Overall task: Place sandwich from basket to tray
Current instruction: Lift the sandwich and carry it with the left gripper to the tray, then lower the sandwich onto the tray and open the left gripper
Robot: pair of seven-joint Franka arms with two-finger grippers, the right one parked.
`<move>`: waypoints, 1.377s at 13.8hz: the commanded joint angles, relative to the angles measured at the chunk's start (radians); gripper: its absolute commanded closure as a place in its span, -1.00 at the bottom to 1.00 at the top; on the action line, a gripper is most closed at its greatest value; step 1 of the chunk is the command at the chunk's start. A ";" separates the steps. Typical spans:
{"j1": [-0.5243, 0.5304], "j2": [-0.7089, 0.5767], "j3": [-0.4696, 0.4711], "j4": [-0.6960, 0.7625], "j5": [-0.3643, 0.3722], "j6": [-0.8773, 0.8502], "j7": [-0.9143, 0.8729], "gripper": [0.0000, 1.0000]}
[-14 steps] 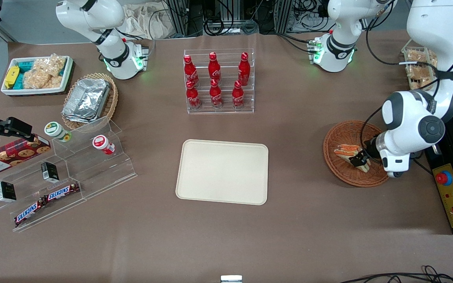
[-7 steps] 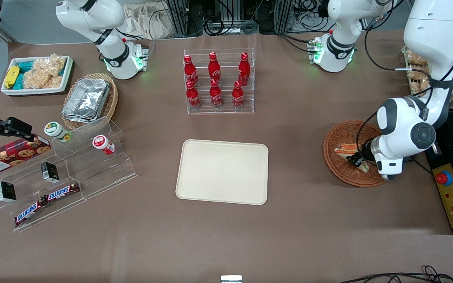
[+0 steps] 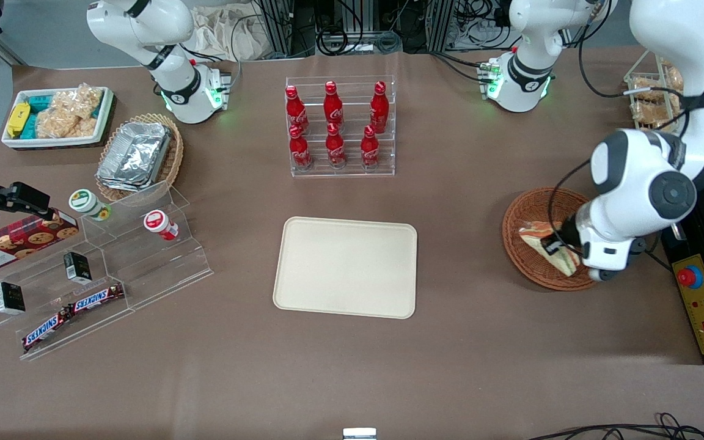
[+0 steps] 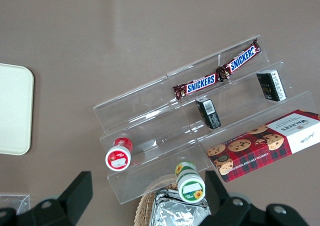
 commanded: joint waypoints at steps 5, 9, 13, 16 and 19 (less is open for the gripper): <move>-0.155 0.125 -0.207 0.103 0.029 0.095 -0.092 1.00; -0.244 0.290 -0.207 0.111 0.249 0.364 -0.105 1.00; -0.249 0.378 -0.204 0.119 0.387 0.455 -0.087 0.52; -0.278 0.481 -0.204 0.177 0.497 0.468 -0.119 -0.90; -0.266 0.435 -0.205 0.169 0.493 0.464 -0.184 -0.98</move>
